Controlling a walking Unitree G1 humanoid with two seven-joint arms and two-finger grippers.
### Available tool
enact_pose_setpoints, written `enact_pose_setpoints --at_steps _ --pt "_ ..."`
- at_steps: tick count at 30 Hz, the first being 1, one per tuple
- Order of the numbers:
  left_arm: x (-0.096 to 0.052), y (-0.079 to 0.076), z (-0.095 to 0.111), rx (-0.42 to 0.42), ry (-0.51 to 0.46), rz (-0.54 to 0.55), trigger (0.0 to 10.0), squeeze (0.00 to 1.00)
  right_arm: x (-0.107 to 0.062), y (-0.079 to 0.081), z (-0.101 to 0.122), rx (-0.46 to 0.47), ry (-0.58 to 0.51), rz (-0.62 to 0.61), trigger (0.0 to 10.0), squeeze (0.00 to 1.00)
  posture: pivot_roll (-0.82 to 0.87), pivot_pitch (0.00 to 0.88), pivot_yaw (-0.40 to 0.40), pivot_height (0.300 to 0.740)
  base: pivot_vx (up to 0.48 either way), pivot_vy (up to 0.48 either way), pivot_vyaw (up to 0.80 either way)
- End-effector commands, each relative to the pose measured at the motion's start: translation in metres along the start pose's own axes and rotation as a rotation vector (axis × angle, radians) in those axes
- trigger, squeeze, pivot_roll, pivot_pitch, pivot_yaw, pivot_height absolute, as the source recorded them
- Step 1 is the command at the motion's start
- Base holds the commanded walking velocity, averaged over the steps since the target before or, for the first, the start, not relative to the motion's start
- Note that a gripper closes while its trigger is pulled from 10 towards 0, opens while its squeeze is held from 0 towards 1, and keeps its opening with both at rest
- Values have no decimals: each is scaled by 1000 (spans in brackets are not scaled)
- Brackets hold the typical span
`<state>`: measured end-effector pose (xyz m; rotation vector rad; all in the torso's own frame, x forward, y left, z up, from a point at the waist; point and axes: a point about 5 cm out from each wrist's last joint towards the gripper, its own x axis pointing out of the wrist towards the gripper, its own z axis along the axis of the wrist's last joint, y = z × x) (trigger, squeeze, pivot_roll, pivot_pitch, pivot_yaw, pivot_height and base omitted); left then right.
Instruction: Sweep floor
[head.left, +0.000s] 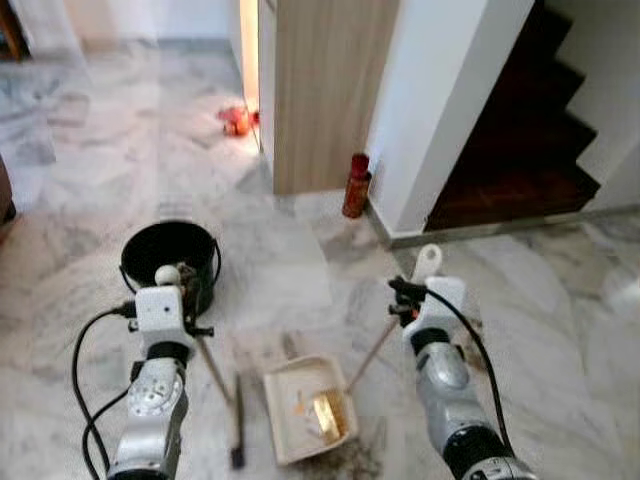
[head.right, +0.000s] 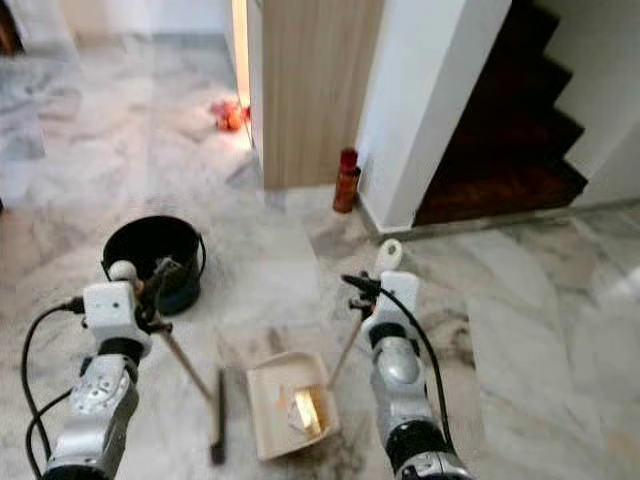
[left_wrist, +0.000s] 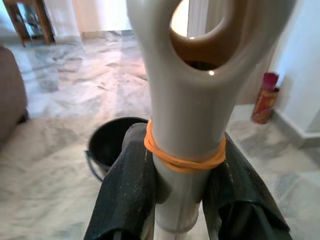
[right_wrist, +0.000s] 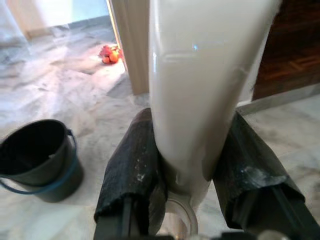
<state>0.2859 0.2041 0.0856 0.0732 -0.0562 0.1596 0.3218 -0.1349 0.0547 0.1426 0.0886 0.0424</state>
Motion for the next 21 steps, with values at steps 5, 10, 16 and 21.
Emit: enact_pose_setpoints --at_steps 5,10,16,21 --pt "2 -6 8 -11 -35 -15 10000 0 1 -7 8 -5 -44 -21 10000 0 70 52 -57 740 0 268 585" --pt "2 -5 8 -9 -35 -14 10000 0 1 -7 8 -1 -44 -20 10000 0 72 56 -56 740 0 253 761" --pt "3 -5 8 -10 -35 -14 10000 0 1 -7 8 6 -44 -24 10000 0 73 58 -55 740 0 250 0" --pt "3 -5 8 -10 -36 -16 10000 0 1 -6 8 -3 -43 -22 10000 0 74 61 -54 740 0 250 289"
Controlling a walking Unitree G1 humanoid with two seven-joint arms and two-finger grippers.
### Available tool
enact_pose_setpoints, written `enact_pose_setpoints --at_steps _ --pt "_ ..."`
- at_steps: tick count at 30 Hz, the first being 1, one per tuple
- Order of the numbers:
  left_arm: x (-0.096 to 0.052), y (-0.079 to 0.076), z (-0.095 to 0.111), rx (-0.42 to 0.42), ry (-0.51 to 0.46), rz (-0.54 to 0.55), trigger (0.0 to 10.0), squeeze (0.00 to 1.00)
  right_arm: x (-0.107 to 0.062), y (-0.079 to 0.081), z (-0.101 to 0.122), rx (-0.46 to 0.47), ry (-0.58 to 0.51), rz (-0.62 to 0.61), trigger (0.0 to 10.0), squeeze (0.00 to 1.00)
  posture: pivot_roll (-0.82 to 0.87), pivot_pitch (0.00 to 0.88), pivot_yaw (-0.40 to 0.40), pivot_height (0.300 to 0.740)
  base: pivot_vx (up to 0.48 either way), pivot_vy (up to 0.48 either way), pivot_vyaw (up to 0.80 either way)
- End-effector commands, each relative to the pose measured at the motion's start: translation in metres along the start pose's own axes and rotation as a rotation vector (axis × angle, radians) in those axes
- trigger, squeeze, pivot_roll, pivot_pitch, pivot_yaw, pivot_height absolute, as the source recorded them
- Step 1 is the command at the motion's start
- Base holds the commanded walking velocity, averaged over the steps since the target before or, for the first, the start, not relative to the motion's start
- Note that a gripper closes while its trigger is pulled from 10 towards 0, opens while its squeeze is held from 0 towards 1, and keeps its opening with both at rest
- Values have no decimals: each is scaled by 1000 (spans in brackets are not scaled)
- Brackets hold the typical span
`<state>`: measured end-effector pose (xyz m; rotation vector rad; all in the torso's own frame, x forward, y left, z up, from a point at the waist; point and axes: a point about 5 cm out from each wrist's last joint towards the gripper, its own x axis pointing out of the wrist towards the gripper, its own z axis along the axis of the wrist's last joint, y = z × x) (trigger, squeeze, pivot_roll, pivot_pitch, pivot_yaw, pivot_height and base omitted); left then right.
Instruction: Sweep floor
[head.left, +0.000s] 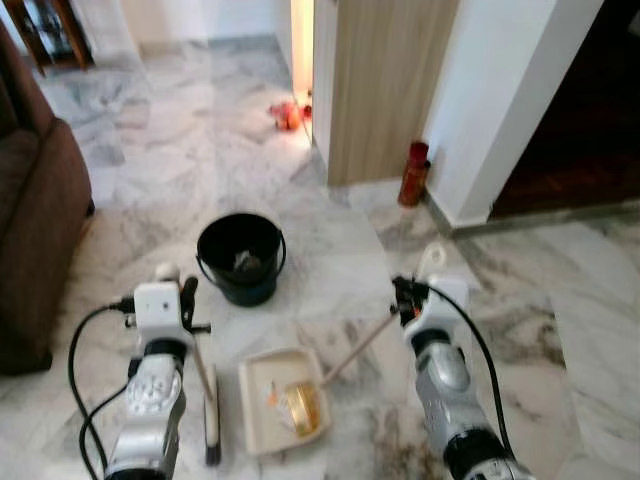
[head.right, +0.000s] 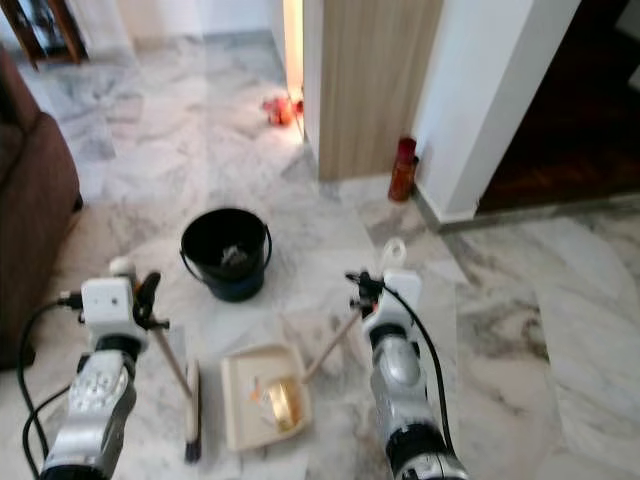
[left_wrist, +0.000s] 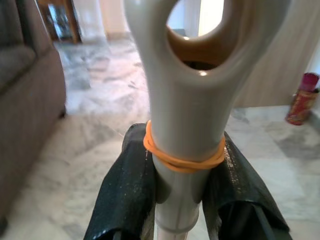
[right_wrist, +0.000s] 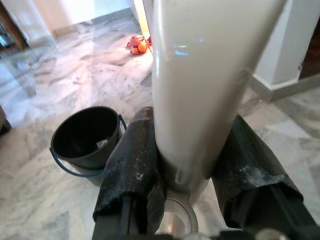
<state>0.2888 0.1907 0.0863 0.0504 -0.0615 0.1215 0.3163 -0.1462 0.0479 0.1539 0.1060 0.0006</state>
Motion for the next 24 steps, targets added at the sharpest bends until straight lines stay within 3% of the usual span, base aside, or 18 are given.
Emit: enact_pose_setpoints --at_steps 1,3,24 --pt "2 9 7 15 -31 21 10000 0 6 6 14 -15 -58 20 10000 0 74 61 -54 740 0 247 794" --pt "2 9 7 16 -31 23 10000 0 6 6 13 -13 -57 20 10000 0 74 61 -54 740 0 251 794" --pt "2 9 9 22 -46 31 10000 0 6 7 12 -4 -46 27 10000 0 73 66 -54 740 0 24 0"
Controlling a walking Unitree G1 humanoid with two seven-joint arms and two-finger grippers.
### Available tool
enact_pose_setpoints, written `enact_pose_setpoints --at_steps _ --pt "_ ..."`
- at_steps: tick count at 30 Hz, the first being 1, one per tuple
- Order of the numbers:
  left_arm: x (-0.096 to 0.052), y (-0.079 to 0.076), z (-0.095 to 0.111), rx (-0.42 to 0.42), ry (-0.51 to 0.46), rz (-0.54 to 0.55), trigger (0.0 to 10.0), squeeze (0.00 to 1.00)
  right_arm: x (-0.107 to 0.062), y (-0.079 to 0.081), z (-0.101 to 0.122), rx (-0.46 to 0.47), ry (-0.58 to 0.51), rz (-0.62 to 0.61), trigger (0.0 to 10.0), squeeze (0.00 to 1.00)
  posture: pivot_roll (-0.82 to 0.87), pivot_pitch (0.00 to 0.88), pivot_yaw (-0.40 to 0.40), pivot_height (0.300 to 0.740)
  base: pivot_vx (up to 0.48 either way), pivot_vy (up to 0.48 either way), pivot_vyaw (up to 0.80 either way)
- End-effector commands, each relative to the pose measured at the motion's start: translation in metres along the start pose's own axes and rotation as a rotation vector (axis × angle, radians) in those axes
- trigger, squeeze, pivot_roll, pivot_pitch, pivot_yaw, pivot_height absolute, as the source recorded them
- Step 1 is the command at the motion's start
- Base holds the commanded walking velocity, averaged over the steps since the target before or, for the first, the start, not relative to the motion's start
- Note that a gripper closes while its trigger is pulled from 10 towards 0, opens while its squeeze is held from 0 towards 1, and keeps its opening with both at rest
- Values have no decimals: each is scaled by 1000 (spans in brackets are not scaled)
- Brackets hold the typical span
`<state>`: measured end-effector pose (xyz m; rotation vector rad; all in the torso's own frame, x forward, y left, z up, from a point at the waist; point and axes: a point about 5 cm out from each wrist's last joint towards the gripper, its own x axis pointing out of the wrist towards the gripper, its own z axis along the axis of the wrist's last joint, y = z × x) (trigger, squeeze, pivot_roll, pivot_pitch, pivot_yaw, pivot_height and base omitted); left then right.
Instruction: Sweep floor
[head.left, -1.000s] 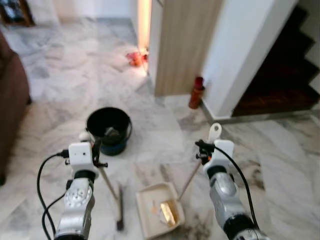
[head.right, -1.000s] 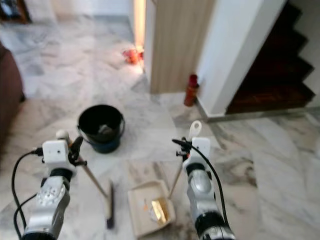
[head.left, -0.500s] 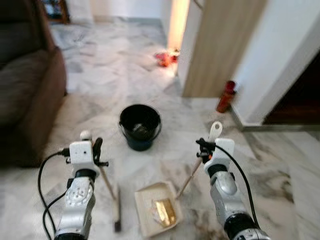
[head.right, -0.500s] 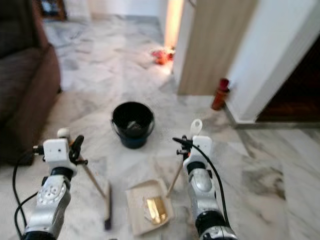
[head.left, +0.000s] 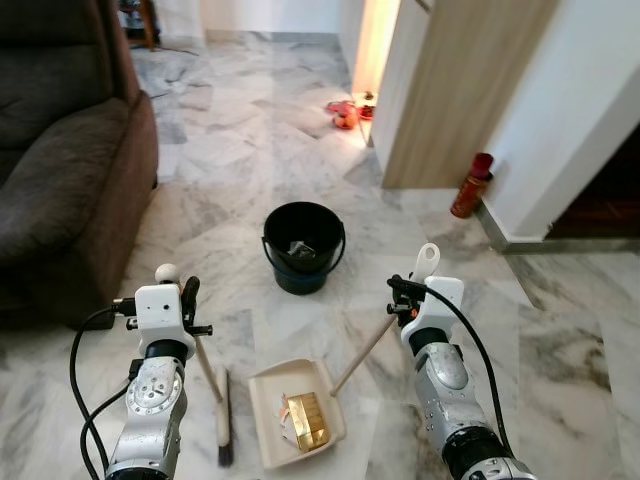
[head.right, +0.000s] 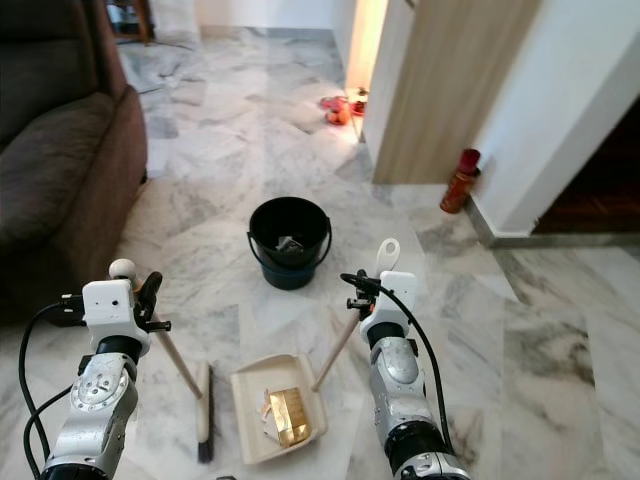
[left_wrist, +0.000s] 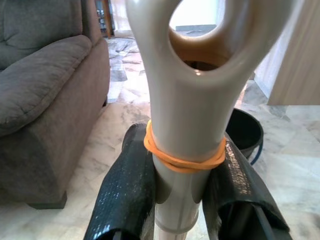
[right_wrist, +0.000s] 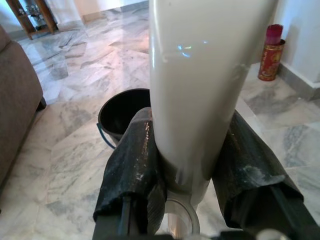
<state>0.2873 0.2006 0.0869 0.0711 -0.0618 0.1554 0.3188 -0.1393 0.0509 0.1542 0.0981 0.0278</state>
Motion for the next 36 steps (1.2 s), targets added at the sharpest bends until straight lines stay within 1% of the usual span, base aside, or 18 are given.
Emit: enact_pose_setpoints --at_steps 1,3,11,16,20,26,36 --pt "2 0 8 3 -40 -2 10000 0 4 -1 10 -5 -40 0 10000 0 74 63 -54 740 0 0 0" --pt "2 -1 8 5 -36 -1 10000 0 4 -1 10 -7 -42 2 10000 0 74 63 -54 740 0 0 0" --pt "3 -1 6 12 -23 -3 10000 0 4 0 10 -9 -44 7 10000 0 72 61 -54 740 0 0 570" --pt "2 -1 5 15 -20 -1 10000 0 4 0 10 1 -43 10 10000 0 71 51 -53 740 49 0 0" --pt "2 -1 5 17 -20 -2 10000 0 4 1 10 -11 -43 15 10000 0 72 48 -53 740 302 0 0" --pt "2 -2 5 17 -22 -2 10000 0 4 2 10 -13 -45 24 10000 0 72 49 -55 740 317 0 600" --pt "2 -1 5 19 -21 1 10000 0 4 3 9 -2 -33 25 10000 0 73 59 -56 740 327 0 0"
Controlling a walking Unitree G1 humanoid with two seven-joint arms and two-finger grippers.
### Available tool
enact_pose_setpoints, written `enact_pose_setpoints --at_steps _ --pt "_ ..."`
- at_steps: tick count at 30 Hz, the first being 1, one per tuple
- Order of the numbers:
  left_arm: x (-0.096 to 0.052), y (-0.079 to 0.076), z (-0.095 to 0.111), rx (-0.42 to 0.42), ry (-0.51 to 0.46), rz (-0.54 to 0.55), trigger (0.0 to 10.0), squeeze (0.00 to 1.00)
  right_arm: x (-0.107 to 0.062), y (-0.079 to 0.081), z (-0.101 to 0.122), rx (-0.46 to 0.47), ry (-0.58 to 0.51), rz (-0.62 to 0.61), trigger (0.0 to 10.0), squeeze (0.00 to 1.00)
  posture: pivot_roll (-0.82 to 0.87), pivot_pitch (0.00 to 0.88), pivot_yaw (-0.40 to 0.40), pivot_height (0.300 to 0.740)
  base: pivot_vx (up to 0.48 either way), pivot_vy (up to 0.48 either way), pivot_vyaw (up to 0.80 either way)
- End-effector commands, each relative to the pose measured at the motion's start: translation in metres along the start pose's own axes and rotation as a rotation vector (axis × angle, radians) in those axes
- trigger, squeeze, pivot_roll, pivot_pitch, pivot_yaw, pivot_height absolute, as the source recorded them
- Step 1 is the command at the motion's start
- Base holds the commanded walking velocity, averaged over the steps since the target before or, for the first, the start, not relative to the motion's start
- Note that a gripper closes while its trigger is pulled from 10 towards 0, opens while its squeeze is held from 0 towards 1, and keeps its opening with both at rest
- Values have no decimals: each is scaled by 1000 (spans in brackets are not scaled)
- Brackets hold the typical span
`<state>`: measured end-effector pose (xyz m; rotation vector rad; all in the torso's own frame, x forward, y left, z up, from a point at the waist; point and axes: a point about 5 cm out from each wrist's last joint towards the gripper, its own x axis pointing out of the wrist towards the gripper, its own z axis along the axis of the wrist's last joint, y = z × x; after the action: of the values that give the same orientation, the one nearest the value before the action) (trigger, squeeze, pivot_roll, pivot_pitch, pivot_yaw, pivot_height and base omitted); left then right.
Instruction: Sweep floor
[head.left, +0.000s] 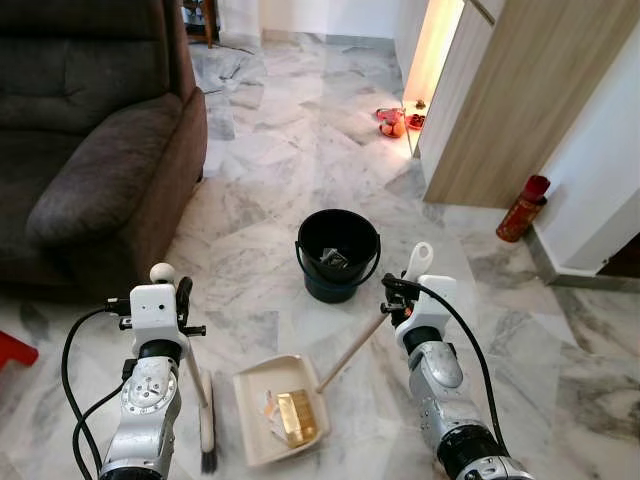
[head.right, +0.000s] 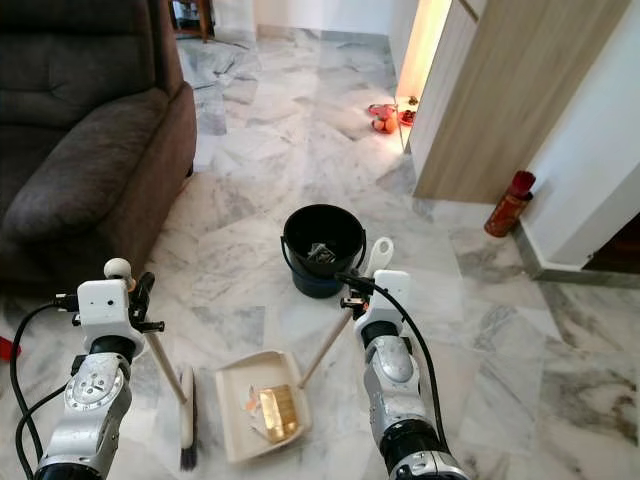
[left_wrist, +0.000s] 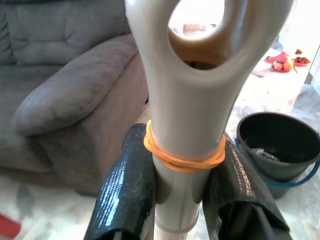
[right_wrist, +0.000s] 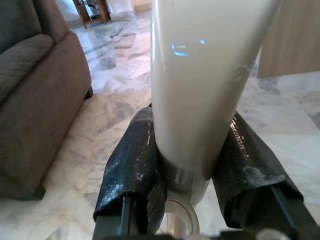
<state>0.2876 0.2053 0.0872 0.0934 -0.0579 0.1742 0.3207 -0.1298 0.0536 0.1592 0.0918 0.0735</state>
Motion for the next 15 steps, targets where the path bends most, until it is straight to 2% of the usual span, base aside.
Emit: enact_pose_setpoints --at_steps 1,2,15 --pt "1 -6 6 -4 -25 -17 10000 0 2 -7 7 -2 -29 -24 10000 0 73 60 -56 740 0 0 0" --pt "1 -6 6 -4 -25 -17 10000 0 2 -7 7 -1 -29 -26 10000 0 73 60 -56 740 0 0 0" --pt "2 -5 6 -1 -25 -15 10000 0 2 -8 7 16 -28 -35 10000 0 76 66 -55 740 327 0 0"
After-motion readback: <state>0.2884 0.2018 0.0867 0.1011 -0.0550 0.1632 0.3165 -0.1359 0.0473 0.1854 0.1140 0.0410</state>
